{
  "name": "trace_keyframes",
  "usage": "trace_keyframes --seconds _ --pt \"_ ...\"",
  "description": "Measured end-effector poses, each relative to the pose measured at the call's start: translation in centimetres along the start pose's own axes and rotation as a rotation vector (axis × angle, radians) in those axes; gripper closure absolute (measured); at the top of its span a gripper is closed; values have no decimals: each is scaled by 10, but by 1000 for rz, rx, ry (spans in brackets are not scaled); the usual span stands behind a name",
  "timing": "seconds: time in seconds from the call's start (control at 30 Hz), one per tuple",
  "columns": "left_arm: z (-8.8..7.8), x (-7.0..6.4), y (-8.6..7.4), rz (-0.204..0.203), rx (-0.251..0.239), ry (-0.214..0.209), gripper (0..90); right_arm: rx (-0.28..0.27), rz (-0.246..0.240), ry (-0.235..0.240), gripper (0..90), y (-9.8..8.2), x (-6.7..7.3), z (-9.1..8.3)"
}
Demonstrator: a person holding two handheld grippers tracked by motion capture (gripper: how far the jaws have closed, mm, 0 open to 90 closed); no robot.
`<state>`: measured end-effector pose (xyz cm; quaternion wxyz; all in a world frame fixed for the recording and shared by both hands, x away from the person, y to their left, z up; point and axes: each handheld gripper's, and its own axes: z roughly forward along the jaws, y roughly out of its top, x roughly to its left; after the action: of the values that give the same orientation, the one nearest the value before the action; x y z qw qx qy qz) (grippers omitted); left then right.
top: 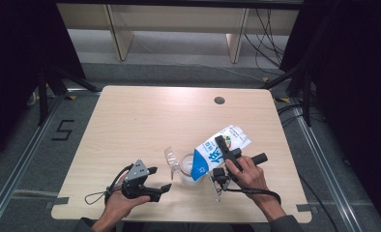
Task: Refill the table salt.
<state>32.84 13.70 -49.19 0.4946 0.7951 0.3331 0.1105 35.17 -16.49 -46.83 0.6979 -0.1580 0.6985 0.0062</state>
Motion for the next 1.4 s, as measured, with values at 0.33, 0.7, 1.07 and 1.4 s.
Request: trace_keyframes --seconds 0.33,0.7,1.07,1.4 --pt "0 0 0 0 0 -1 177 -18 -41 -8 774 0 -4 2" --pt "0 0 0 -4 -2 -1 177 1 -12 -5 776 -1 -2 0" --pt "0 0 0 -4 -4 -1 176 -39 -68 -10 777 0 -6 3" --pt "0 0 0 0 -1 -1 177 -35 -27 14 777 -1 -7 5"
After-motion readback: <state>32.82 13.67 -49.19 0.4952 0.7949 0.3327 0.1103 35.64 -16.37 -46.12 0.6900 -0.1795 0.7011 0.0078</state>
